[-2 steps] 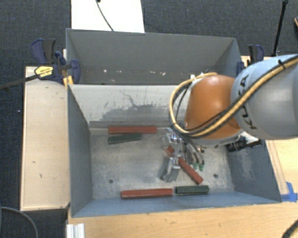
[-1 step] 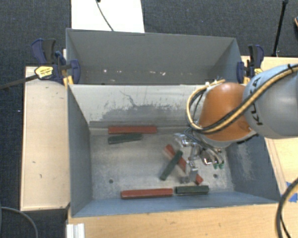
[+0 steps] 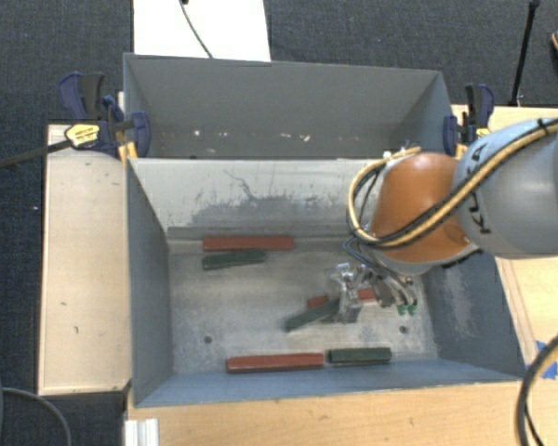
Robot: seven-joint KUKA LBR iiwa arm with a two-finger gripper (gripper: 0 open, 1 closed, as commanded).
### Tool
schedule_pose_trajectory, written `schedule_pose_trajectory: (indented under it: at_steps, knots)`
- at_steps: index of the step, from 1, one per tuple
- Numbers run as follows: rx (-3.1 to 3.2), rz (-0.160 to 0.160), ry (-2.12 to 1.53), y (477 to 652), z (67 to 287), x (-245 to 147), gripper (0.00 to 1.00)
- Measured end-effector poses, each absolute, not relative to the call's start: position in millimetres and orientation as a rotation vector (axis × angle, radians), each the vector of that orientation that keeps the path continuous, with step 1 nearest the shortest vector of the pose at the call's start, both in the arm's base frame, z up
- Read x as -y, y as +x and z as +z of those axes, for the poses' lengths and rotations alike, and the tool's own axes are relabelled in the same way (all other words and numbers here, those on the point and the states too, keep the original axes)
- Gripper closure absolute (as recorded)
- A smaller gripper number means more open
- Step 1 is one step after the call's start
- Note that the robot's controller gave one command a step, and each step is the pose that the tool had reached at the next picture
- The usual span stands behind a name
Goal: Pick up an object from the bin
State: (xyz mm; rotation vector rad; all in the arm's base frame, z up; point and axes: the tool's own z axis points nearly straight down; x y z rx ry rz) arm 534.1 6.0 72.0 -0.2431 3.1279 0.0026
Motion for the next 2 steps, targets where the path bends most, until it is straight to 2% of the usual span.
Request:
schedule_pose_trajectory:
  at_steps: [1,2]
  knots:
    - [-3.131,0.001,-0.240,533.1,70.6,-5.3,0.00]
    - [-3.128,0.002,-0.235,534.2,72.6,-5.9,1.00]
